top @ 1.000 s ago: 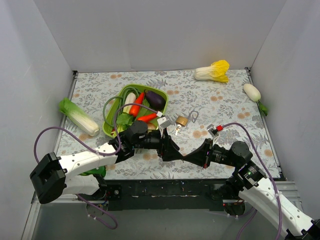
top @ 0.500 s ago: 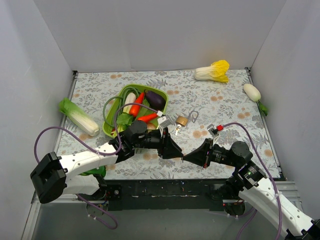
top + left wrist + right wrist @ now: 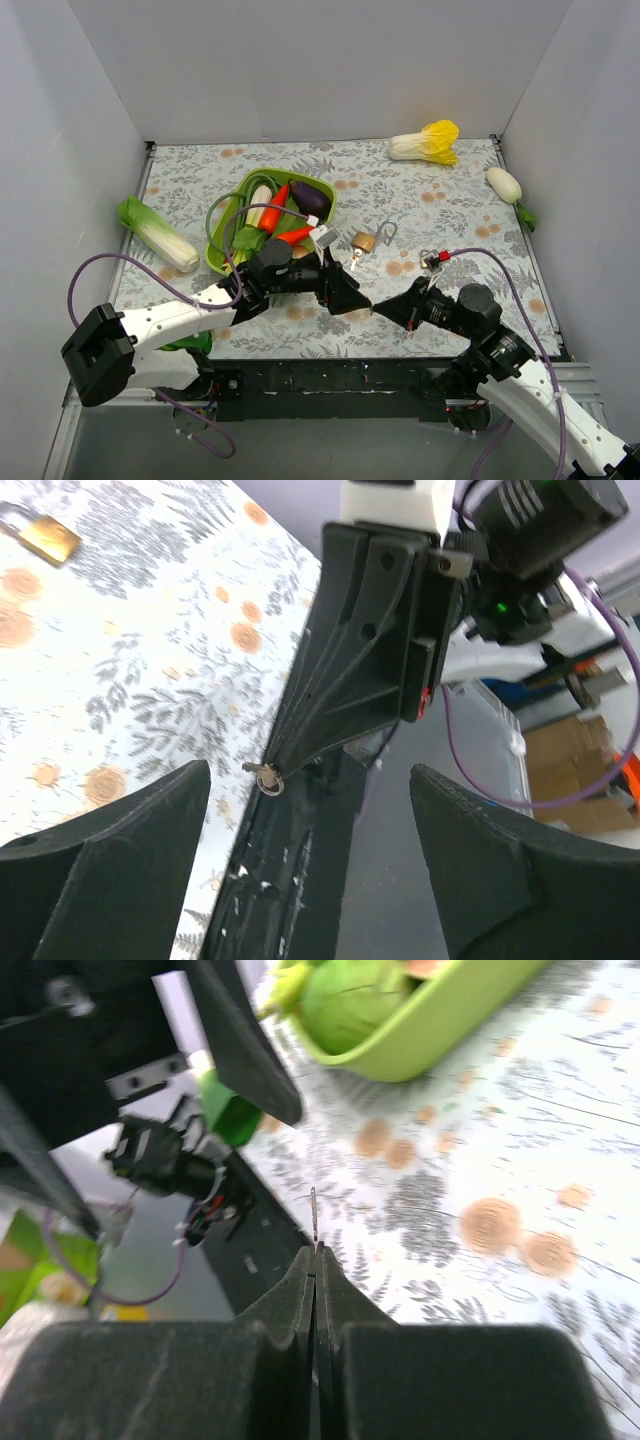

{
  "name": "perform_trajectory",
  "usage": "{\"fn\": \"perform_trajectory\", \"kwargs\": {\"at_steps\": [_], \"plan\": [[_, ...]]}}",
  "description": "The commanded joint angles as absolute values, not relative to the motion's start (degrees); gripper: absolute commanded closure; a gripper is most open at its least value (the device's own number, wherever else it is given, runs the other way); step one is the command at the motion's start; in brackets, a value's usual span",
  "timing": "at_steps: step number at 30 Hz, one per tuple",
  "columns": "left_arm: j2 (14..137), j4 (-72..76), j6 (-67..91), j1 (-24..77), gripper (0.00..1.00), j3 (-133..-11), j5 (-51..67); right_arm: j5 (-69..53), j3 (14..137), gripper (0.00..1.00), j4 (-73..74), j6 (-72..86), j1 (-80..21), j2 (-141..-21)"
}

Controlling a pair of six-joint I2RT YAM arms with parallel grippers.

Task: Unlock with the key

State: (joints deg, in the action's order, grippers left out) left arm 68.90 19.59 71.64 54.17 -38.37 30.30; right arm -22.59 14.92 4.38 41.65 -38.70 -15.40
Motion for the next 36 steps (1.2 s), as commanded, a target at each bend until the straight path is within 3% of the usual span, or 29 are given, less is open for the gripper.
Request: {"fn": "perform_trajectory", "kwargs": {"at_steps": [1,7,13,21,24,36], "plan": [[71.9,22.7,74.3,53.3,0.2,-39.9,23.6,-7.4,20.6,0.99,14.4,37.4,-38.8,-15.5],[79.0,22.9,76.6,53.3,0.2,-45.0,18.4,5.3,25.0,0.99,17.7,31.4,-38.7,-19.1],[87.6,19.7,77.3,54.5,0.21,-51.5,12.4,4.7,27.9,0.99,15.9,25.0,-31.8,-28.6],[102.8,6.6,79.5,57.3,0.23,-68.3,3.2,-25.8,37.3,0.99,11.2,20.0,10.7,-40.7],[110.4,-2.4,78.9,60.2,0.23,-79.4,-3.1,-31.1,40.8,0.99,10.3,22.2,18.3,-43.0],[137.6,-28.2,80.8,62.0,0.25,-115.3,-12.2,-28.8,45.6,0.99,11.6,23.2,20.0,-39.0]]}}
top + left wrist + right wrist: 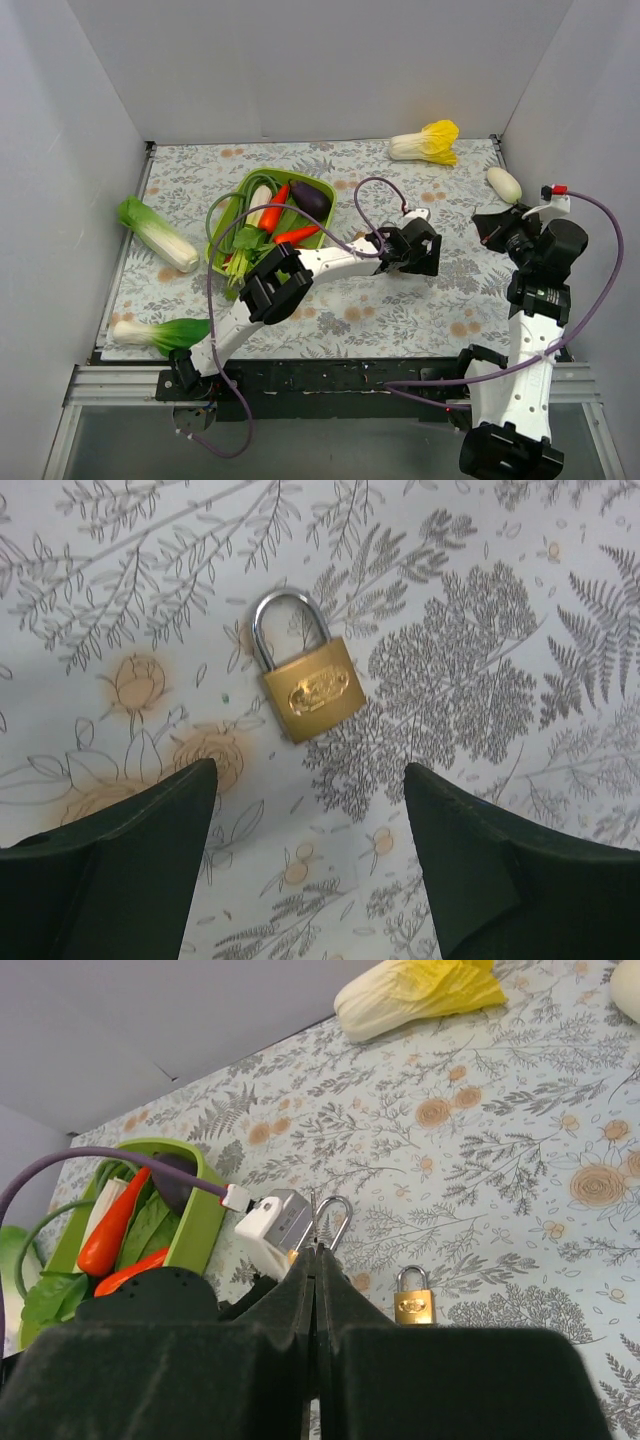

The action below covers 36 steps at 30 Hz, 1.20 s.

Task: Unlock with the key

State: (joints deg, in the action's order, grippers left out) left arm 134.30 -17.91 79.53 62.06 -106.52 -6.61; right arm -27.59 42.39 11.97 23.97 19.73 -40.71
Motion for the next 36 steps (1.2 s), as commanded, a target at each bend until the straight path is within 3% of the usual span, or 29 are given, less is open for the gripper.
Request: {"fn": "perform_trajectory", "kwargs": {"at_steps": [1,6,12,27,36], "plan": [[138.6,-29.8,80.9,62.1,0.26,-117.0,-12.7,-29.7,45.7,0.99,11.5,23.8,19.9,-38.8],[143.3,-33.4,80.9,62.3,0.28,-125.2,-14.9,-32.1,45.0,0.99,10.5,25.0,19.9,-38.2],[146.2,-32.6,79.3,62.9,0.36,-126.6,-14.7,-34.4,43.9,0.99,9.2,26.4,20.0,-37.8],[150.8,-32.4,72.7,64.4,0.4,-127.1,-21.4,-36.8,42.2,0.99,7.5,28.1,19.9,-37.4],[151.6,-32.2,68.6,65.0,0.53,-124.9,-22.5,-37.6,41.0,0.99,6.2,29.2,19.9,-37.5]]}}
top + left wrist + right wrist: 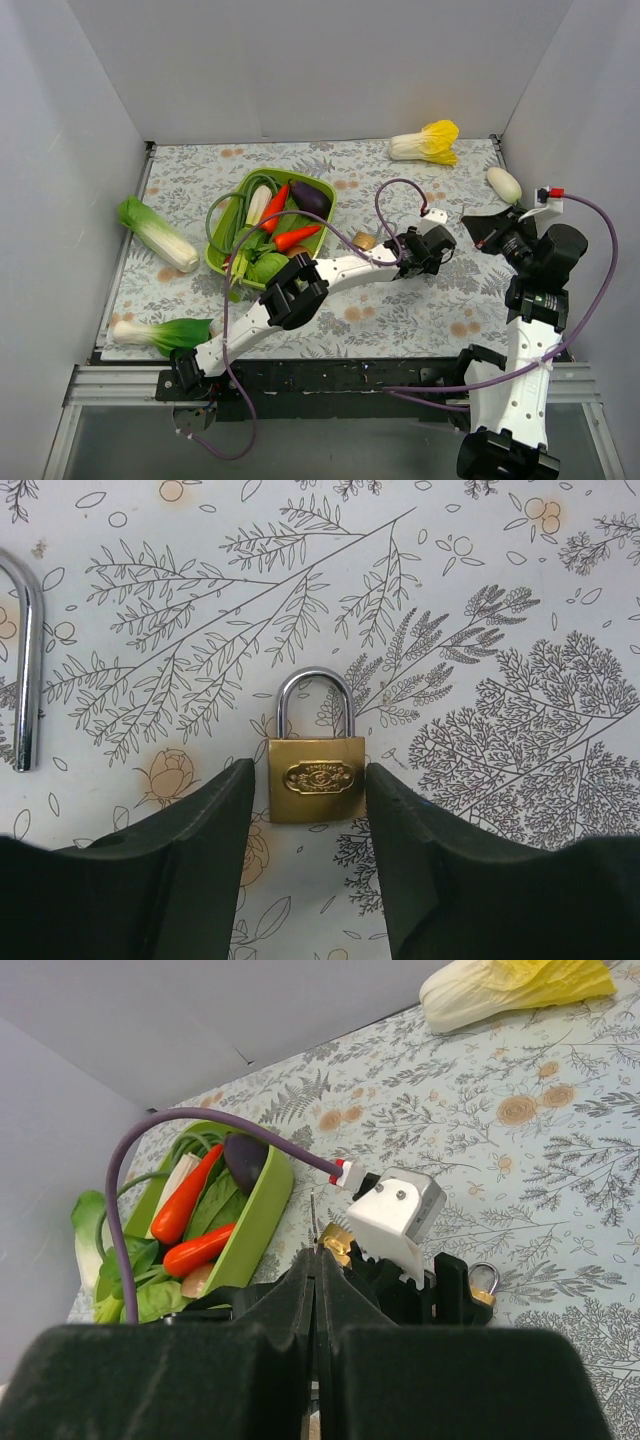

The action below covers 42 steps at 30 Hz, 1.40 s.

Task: Unlock with the key

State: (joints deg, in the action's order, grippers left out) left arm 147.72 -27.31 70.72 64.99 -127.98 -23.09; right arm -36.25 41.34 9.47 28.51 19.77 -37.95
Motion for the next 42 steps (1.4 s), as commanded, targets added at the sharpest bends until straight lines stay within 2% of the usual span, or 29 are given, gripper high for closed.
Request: {"fn": "perform_trajectory", "kwargs": {"at_steps": [1,10,19,22,26,33,37,42], "plan": [[151.6,-32.2,68.6,65.0,0.55,-124.5,-22.6,-37.7,41.0,0.99,6.1,29.3,19.9,-37.5],[147.2,-31.6,69.6,65.0,0.7,-114.1,-26.0,-38.4,40.2,0.99,5.4,30.0,19.9,-37.4],[135.6,-31.6,75.8,64.3,0.72,-97.4,-29.1,-38.8,40.1,0.99,5.4,29.8,19.9,-37.4],[131.7,-31.6,78.5,64.1,0.71,-92.3,-28.9,-39.0,39.7,0.99,5.3,29.9,19.9,-37.2],[130.9,-33.5,80.3,64.0,0.67,-92.2,-28.1,-39.2,39.4,0.99,5.1,30.1,19.9,-37.2],[134.1,-41.5,79.9,64.0,0.49,-98.8,-28.1,-39.3,39.5,0.99,5.6,29.5,19.9,-36.8],[135.1,-43.1,79.5,64.0,0.42,-100.2,-28.9,-39.5,39.3,0.99,5.5,29.6,19.9,-36.7],[135.5,-42.1,78.8,64.0,0.45,-99.9,-28.1,-39.6,39.3,0.99,5.4,29.7,19.9,-36.8]]}}
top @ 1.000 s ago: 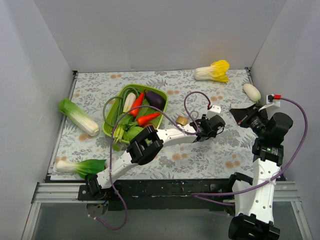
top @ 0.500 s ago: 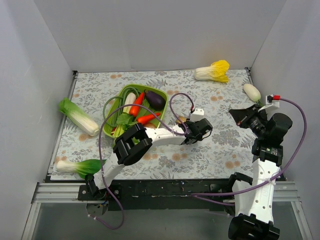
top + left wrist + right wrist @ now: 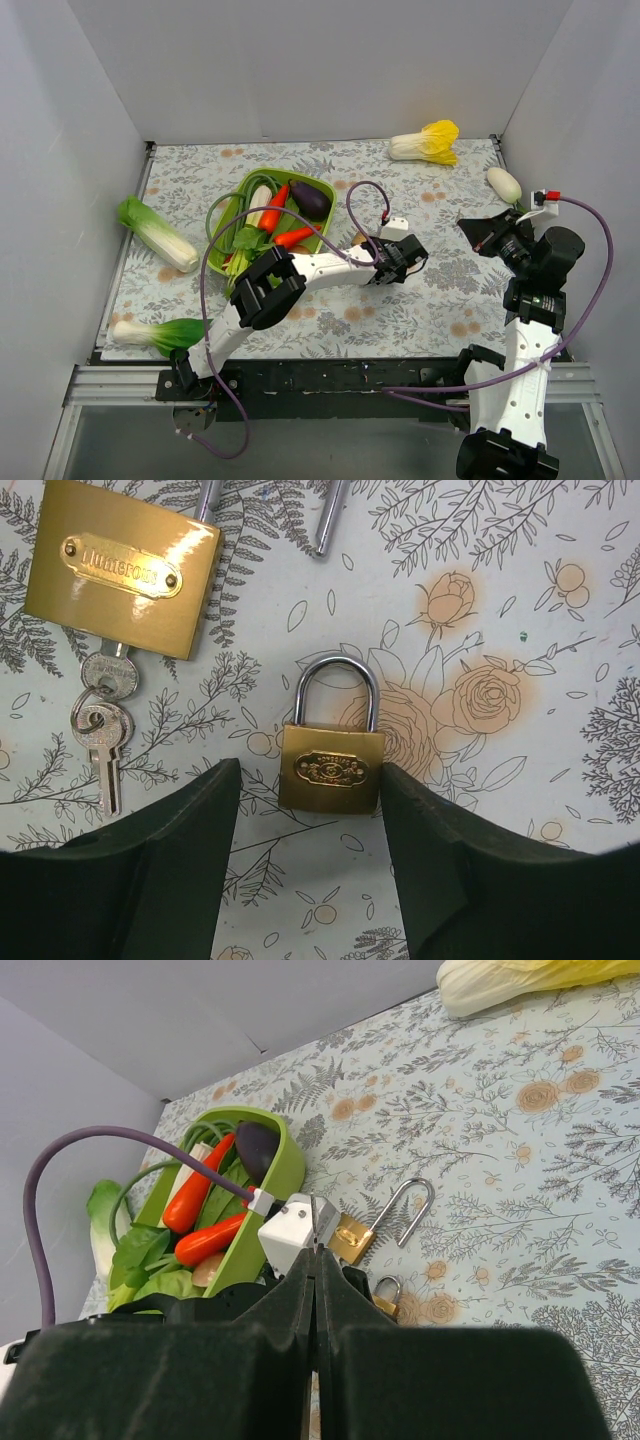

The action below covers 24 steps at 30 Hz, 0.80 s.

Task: Unlock with the key

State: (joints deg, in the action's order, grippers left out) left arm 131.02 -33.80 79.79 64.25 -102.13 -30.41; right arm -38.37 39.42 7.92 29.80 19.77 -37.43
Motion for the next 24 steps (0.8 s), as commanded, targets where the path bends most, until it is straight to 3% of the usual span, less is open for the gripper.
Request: {"fn": "perform_trajectory", "kwargs": {"at_steps": [1,14,24], "plan": [[135.8,-41.8,78.6,64.0,0.45,-99.9,-28.0,-39.6,39.2,0.99,5.3,29.7,19.9,-36.8],[138.2,-39.3,77.6,63.9,0.52,-101.7,-25.3,-39.6,39.0,0.99,5.2,29.5,20.0,-36.8],[134.8,-32.8,80.9,62.2,0.94,-94.0,-22.4,-40.9,39.3,0.99,6.3,27.0,19.9,-36.7]]}}
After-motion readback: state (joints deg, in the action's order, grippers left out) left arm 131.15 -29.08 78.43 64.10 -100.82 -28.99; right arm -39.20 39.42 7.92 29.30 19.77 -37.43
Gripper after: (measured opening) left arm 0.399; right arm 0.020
